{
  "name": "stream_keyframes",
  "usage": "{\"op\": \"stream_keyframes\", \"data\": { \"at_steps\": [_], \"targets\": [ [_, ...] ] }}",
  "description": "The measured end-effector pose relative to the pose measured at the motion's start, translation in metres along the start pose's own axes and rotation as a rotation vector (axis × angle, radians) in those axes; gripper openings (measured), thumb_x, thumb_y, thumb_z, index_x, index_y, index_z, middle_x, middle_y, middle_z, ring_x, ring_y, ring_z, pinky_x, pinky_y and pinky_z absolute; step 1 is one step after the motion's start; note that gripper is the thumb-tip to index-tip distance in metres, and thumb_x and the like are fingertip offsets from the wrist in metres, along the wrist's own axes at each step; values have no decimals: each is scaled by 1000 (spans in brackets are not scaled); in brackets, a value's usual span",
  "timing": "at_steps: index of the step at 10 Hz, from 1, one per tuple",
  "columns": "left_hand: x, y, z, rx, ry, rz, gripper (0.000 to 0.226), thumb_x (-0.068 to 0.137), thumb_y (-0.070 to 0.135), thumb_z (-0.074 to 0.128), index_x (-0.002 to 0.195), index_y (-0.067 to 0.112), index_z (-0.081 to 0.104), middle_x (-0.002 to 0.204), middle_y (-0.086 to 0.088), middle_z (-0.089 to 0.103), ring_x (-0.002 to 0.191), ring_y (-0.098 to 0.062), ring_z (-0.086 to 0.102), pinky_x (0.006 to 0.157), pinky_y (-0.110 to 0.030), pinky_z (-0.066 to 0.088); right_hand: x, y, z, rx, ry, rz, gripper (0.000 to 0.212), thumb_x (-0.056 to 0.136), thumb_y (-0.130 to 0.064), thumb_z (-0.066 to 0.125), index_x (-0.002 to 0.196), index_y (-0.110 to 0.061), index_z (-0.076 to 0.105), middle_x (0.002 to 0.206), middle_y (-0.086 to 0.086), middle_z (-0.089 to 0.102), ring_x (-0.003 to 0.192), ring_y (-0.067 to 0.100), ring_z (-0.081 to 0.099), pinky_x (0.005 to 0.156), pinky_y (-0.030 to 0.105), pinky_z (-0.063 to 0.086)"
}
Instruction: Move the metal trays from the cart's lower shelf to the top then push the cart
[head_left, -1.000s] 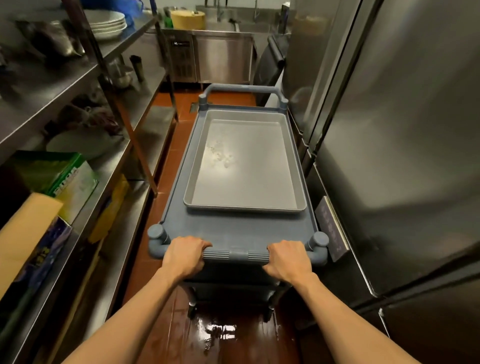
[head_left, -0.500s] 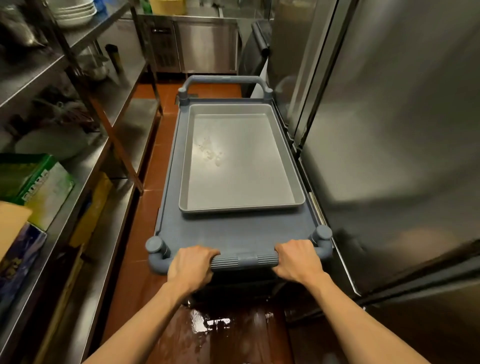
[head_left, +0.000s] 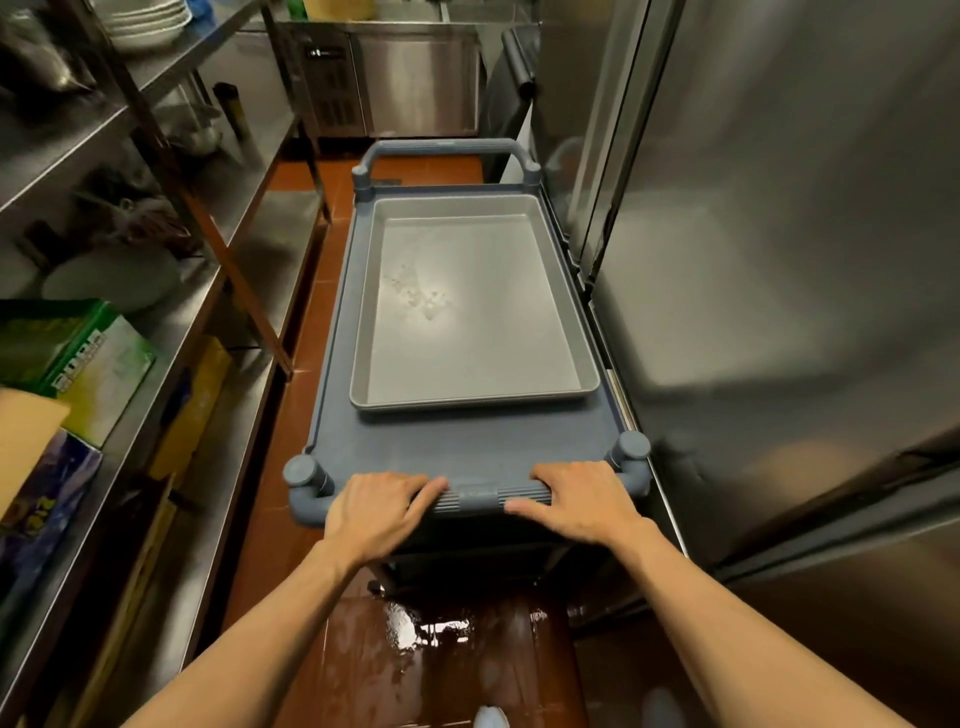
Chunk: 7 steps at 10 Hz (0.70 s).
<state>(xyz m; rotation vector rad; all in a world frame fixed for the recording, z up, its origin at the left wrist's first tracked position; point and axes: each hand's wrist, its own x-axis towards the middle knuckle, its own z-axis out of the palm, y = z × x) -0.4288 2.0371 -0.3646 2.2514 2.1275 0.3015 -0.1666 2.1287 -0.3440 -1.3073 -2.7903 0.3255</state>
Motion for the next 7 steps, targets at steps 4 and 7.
{"op": "stream_keyframes", "data": {
  "at_steps": [4,7],
  "targets": [
    [1,17,-16,-215,-165,-208,50,100,56,26,94,23,63,97,-6,74,93,-31,66,78,-40,48,-1,-4,0,95,-20,93,55,91,-65,26,77,-23,58,86,5,71,84,31,63,62,36,35],
    [-93,81,-151,-996,370,-304,53,97,55,32,127,22,60,121,9,65,109,1,59,103,-35,47,-78,-61,-38,353,128,310,36,91,-42,51,116,-19,62,118,4,67,109,25,60,90,40,49]
  ]
}}
